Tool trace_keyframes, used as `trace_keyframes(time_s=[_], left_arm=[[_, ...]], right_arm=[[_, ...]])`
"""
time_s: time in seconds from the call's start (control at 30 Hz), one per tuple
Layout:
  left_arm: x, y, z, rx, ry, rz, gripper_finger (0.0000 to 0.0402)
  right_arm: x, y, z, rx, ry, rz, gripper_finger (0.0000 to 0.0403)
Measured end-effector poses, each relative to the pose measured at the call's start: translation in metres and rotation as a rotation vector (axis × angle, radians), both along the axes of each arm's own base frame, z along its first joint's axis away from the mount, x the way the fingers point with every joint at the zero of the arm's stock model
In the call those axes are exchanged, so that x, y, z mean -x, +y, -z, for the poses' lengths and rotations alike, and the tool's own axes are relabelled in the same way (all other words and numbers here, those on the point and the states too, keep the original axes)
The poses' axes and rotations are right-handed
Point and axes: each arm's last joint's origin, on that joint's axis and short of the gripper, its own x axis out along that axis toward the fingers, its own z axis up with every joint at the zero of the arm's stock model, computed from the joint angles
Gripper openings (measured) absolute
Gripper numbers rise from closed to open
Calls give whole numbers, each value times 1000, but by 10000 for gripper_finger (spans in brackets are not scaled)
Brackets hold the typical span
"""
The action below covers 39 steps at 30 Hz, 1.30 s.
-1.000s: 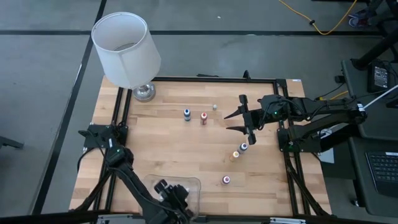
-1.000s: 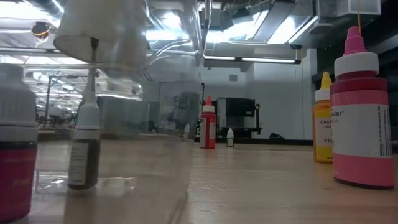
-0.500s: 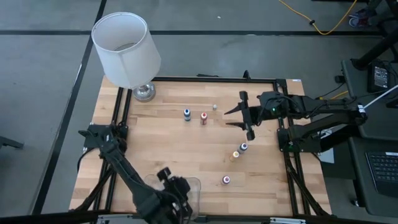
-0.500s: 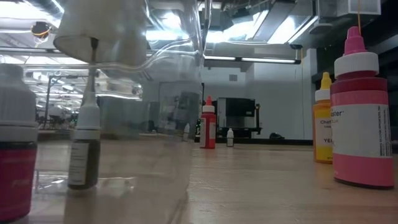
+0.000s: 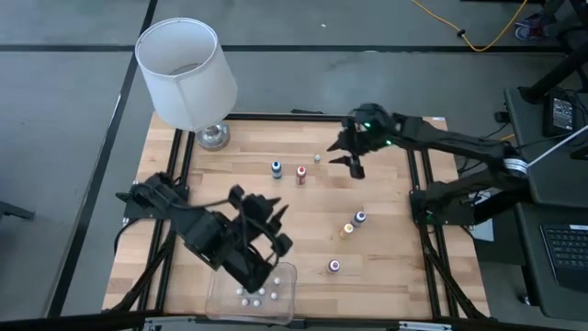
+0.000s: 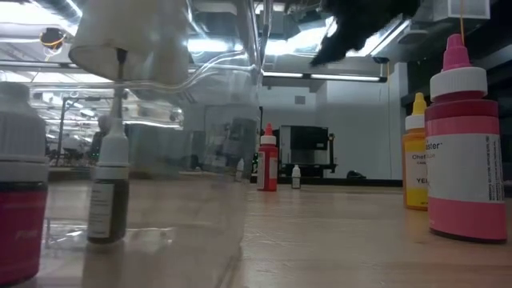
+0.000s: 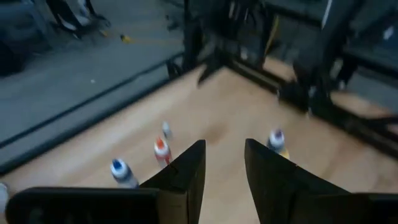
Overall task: Pick & Place food coloring
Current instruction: Put the small green food coloring bottle into the bin
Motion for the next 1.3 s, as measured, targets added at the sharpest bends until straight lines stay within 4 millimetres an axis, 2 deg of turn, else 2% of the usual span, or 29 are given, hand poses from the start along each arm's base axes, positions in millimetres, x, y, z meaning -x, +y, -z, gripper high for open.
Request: trace_keyframes(time_s=[0.23,0.4,0.57,0.8,1.07,1.3], left_arm=[[9,11,-15,-96,-36,-20,106],[9,11,-16,-164,32,18,104],[8,13,-16,-237,72,28,104],[21,25,-32,-262,85,42,104],[28,32,-40,-285,120,68,100],[28,32,-40,-275,126,78,104]], right_arm=[[-23,-42,56,-105,158,79,177],[-15,-52,101,-207,91,183,177],[-6,-51,122,-159,-53,310,177],[-1,-49,157,-211,4,427,177],[-17,-58,185,-241,98,446,177],[-32,-66,197,-263,114,462,177]])
